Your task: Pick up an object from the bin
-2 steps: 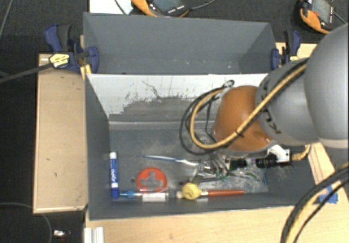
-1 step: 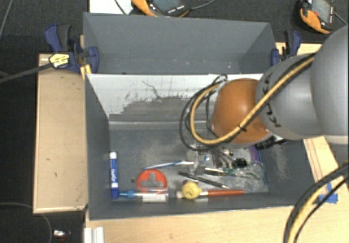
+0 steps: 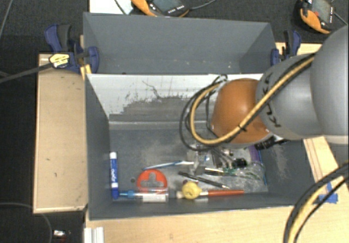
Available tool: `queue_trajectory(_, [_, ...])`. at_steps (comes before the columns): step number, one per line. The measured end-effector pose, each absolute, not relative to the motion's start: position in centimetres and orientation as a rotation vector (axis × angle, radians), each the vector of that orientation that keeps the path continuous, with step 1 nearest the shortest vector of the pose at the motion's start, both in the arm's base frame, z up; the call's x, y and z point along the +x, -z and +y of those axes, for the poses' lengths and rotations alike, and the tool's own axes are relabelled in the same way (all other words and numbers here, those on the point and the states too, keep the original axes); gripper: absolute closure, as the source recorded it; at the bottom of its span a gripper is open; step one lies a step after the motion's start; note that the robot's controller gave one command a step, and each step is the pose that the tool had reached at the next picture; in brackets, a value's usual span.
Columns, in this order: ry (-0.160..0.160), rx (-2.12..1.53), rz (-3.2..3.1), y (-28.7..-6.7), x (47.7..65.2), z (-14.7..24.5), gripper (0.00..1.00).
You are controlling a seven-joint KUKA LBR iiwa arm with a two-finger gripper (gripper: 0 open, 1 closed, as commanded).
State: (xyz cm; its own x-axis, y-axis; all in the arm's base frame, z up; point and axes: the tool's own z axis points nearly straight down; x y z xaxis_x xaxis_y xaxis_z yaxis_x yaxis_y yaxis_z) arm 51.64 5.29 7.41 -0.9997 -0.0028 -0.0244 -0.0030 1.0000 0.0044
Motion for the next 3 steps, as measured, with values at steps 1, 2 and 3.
queue_trajectory(1, [-0.008,-0.002,3.114,-7.8,51.7,5.3,1.00])
queue_trajectory(2, [-0.008,0.001,3.114,-9.3,51.7,5.3,1.00])
queue_trajectory(3, [-0.010,0.005,3.110,-10.1,51.7,5.3,1.00])
